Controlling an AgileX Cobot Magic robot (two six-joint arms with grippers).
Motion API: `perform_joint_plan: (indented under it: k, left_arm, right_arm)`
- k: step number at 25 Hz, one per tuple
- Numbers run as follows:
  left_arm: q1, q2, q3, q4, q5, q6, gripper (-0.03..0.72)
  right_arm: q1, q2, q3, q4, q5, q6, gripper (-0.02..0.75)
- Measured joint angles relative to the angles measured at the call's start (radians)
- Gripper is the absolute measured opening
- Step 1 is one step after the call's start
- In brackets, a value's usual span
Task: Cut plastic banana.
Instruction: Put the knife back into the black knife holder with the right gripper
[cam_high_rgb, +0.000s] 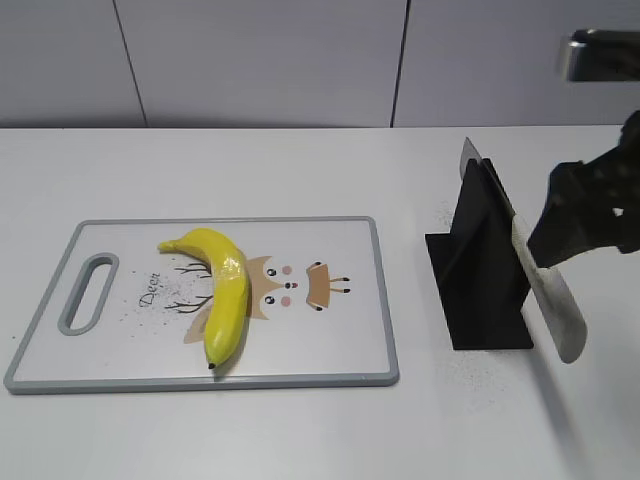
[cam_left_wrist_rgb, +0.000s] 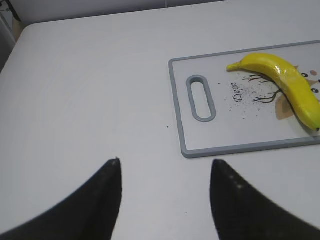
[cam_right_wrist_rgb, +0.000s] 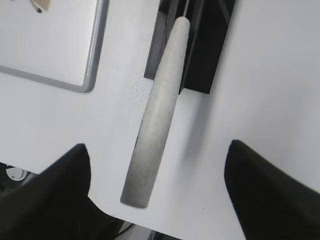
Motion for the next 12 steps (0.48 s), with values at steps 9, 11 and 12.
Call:
perform_joint_plan:
  k: [9,11,12]
  left_arm:
    - [0.000,0.000,0.000,0.000,0.000,0.000,0.535]
    - [0.000,0.000,0.000,0.000,0.000,0.000,0.535]
    - [0.000,0.000,0.000,0.000,0.000,0.000,0.535]
  right_arm:
    - [0.000,-0.500,0.257,-0.028,-0.032,-0.144,0.613]
    - [0.000,-0.612,0.317,-0.033,-0.054,-0.149,0.610]
    - [0.000,-0.655,0.349,-0.033,-0.060,-0.152,0.606]
